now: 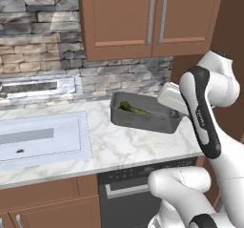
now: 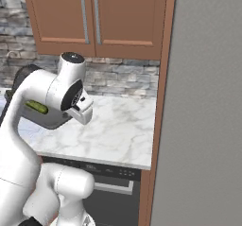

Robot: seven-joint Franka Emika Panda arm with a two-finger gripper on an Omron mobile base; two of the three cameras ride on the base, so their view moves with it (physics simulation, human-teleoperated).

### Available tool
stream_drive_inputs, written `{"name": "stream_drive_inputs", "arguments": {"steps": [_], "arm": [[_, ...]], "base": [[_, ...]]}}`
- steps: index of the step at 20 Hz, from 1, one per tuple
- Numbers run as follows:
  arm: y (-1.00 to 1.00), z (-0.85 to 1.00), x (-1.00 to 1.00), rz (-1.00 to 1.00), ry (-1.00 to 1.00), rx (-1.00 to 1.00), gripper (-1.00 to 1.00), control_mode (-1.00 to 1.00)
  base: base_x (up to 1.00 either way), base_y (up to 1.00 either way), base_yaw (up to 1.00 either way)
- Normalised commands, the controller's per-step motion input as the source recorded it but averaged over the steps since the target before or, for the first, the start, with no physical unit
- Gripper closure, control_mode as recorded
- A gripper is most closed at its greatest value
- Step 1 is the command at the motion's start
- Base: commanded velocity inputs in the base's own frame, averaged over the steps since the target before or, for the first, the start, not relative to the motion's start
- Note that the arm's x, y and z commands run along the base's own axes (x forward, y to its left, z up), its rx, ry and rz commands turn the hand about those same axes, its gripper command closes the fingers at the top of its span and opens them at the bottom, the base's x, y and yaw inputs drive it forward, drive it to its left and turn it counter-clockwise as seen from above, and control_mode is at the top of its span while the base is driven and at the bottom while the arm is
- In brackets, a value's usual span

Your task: Take the squash and avocado out of the freezer and place them in the tupperware container on the counter. Then put the tupperware containing the vegetables back in the freezer.

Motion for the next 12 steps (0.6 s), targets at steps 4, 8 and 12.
{"name": "stream_drive_inputs", "arguments": {"steps": [4, 8, 12], "arm": [[0.27, 0.41, -0.88, 0.04, 0.0, 0.06, 1.0, -1.0], [0.07, 0.48, -0.87, 0.01, 0.0, 0.04, 1.0, -1.0], [0.0, 0.52, -0.67, 0.0, 0.0, 0.01, 1.0, -1.0]], "base": [[0.0, 0.0, 0.0], [0.0, 0.0, 0.0], [0.0, 0.0, 0.0]]}}
